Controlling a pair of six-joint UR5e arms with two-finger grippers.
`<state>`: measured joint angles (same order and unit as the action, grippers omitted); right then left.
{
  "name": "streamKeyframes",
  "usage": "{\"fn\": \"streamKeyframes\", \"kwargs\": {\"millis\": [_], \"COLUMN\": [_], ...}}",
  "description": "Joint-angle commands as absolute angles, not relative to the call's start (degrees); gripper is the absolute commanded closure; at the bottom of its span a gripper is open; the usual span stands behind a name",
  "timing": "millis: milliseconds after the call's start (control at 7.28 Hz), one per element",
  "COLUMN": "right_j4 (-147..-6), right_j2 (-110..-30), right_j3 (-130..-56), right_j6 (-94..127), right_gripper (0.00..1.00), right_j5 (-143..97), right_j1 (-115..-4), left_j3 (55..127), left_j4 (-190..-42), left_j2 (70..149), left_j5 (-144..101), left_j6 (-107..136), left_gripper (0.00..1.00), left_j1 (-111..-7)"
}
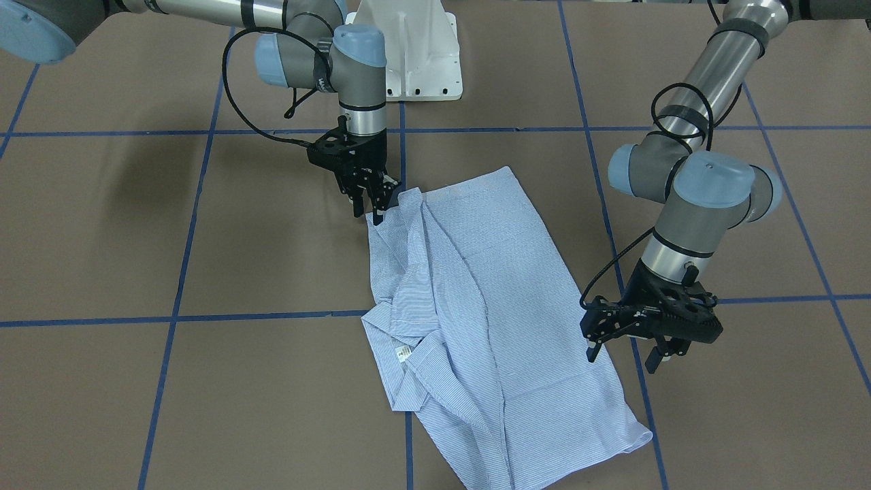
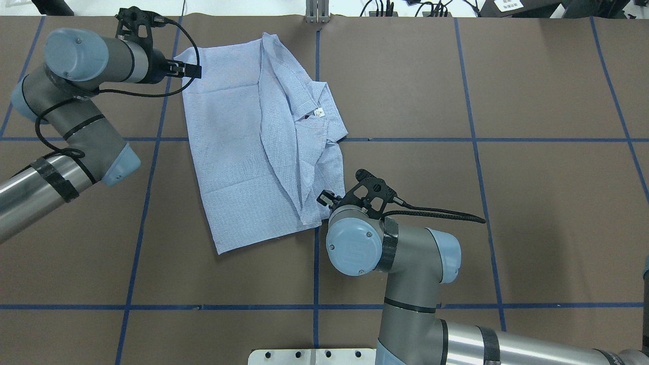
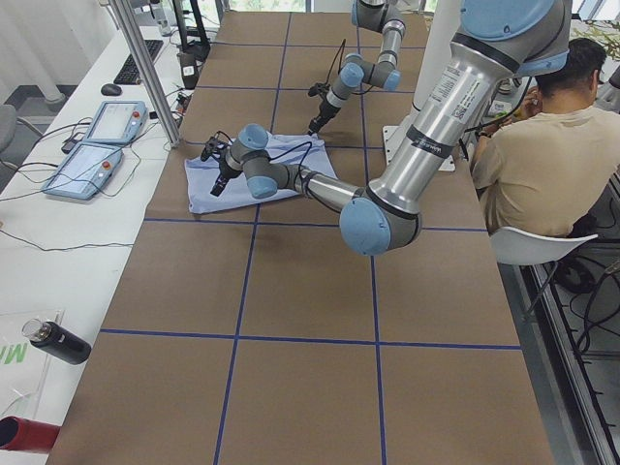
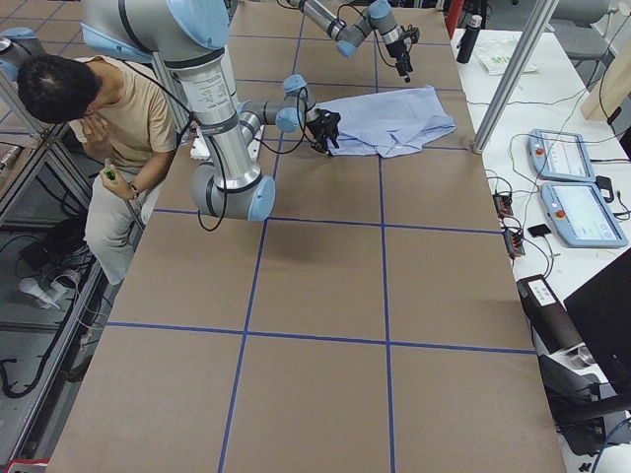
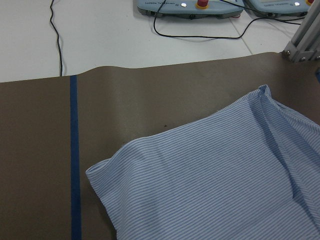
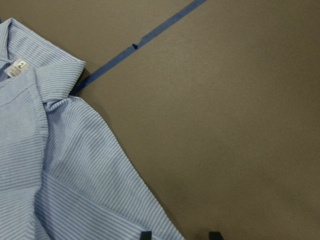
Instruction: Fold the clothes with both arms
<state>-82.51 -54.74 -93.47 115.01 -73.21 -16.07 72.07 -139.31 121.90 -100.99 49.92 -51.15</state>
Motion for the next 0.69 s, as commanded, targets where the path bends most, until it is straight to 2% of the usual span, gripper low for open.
{"fn": "streamKeyframes", "kwargs": {"millis": [0, 412, 549], "right_j4": [-82.53, -82.44, -82.44], "right_j2": [-54.41, -53.44, -53.44], "right_j3": [-92.82, -92.81, -92.81], "right_j6": [114.96, 115.14, 115.22], "right_gripper": [0.52, 0.84, 1.00], "right_j5": [-73.13, -72.34, -72.33], "right_j1": [-15.91, -15.47, -15.38], "left_j3": [71.98, 72.07, 72.07], "left_j4": [-139.31, -139.31, -139.31], "left_j2": [121.90, 121.90, 121.90], "left_j5": [-100.99, -100.99, -100.99], "left_j6": [49.92, 49.92, 49.92], "left_gripper": [0.00, 0.00, 0.00], "left_j1": [-51.15, -51.15, -51.15]}}
